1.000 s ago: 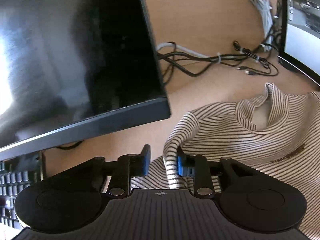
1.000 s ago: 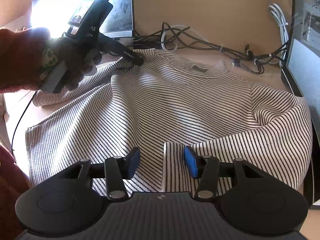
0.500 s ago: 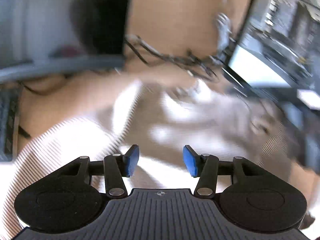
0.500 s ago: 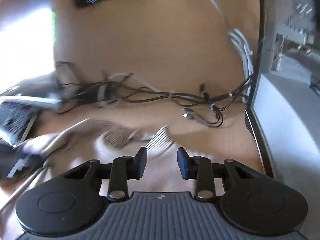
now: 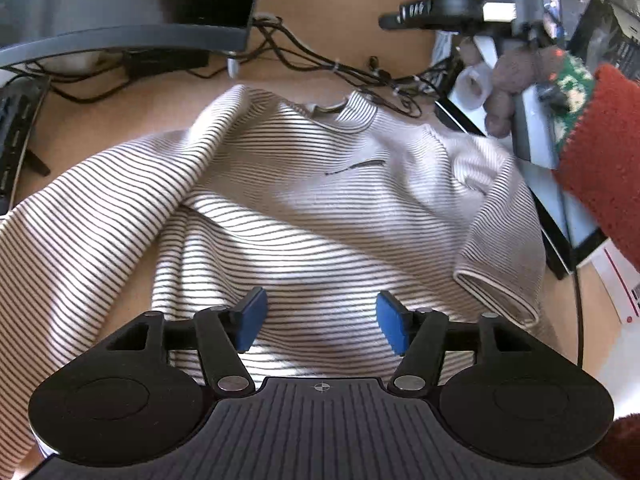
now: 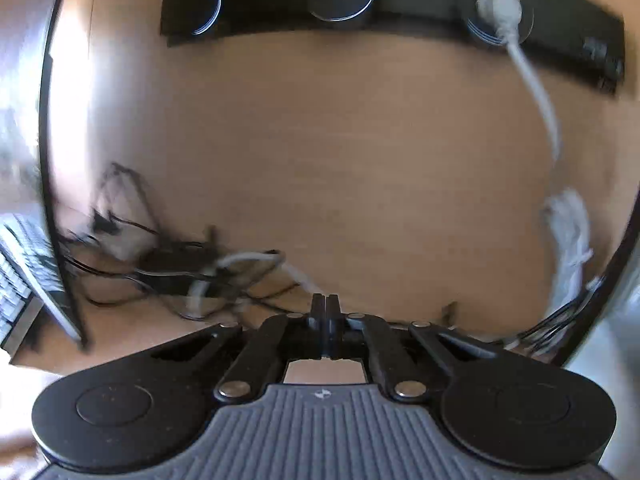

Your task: Fold clothes

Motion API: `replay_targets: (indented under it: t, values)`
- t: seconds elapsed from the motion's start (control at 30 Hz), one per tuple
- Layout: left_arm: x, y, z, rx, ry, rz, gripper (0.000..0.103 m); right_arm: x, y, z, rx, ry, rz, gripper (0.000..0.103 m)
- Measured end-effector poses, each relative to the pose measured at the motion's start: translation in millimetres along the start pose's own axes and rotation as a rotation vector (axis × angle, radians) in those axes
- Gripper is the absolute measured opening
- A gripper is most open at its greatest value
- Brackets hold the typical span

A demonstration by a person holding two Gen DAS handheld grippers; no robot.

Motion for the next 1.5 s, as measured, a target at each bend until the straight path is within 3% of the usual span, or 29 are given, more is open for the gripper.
replay_targets:
  t: [0.07,0.17,0.27,0.33,0.43,0.5,0.57,0.7,0.8,0.9,0.97,1.07,1.17,1.33,1.43,1.5]
  values:
    - [-3.3,2.4,5.0,-0.015,0.013,-0.012,0.066,17.1,-1.1,-6.8,0.044,-0.004,0.063,0.001]
    - [-16.2,7.9,16.7,-0.096,-0.02,-0.085,0.067,49.5,19.8,-2.6,-0.033,-0.091,0.104,0.003]
    - [-35.5,5.1,32.8,-0.244,-0.111,-0.16,0.07,84.3,57.0,17.5,-0.106,-0.159,0.135,0.018]
    - [-46.2,-6.6,41.3,-0.3,-0.188,-0.168,0.068,103.3,83.5,35.1,-0.132,-0.171,0.153,0.034]
    - [-63.0,-26.5,58.5,-0.391,-0.274,-0.159,0.044,124.1,120.3,63.5,-0.128,-0.126,0.185,0.048]
    - [-76.2,-24.2,78.1,-0.482,-0.211,-0.182,0.042,134.8,139.2,81.9,-0.111,-0.061,0.212,0.052]
    - [-89.1,-18.2,101.6,-0.488,-0.097,-0.178,0.047,144.7,155.0,97.7,-0.076,0.014,0.238,0.056]
    - [-89.9,4.1,106.5,-0.406,-0.043,-0.198,0.058,164.4,167.3,113.5,0.01,0.121,0.289,0.059]
    - [-76.0,22.6,93.4,-0.289,-0.016,-0.198,0.072,174.4,162.2,117.6,0.066,0.13,0.316,0.059]
    - [-51.2,27.7,65.1,-0.081,-0.004,-0.152,0.082,180.1,152.3,116.6,0.089,0.058,0.319,0.059]
    - [-36.9,22.7,44.4,0.024,-0.034,-0.118,0.083,182.3,146.8,111.1,0.09,-0.03,0.305,0.059]
    - [-15.7,2.6,17.7,0.089,-0.123,-0.087,0.082,181.9,142.0,96.4,0.079,-0.163,0.279,0.059]
    - [-0.6,-16.0,14.4,0.107,-0.118,-0.042,0.081,183.4,141.9,95.1,0.078,-0.17,0.272,0.059]
    - [25.3,3.0,15.1,0.115,-0.153,-0.018,0.079,183.0,151.8,104.9,0.097,-0.118,0.313,0.025]
    - [40.1,16.3,10.1,0.183,-0.147,0.04,0.079,185.5,160.6,97.3,0.118,-0.119,0.347,0.013]
    - [37.7,21.6,10.5,0.214,-0.127,0.063,0.08,181.5,169.6,82.9,0.13,-0.182,0.348,0.011]
Point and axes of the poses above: each gripper's, at about its wrist camera, not at the fingertips, and y roughly against the way its jaws point, z to its left, x to its underside, the point moved 5 cm from there along -y, roughly the way its jaws point, and after that the axes turned 9 degrees about -x, right-handed, at the moved point
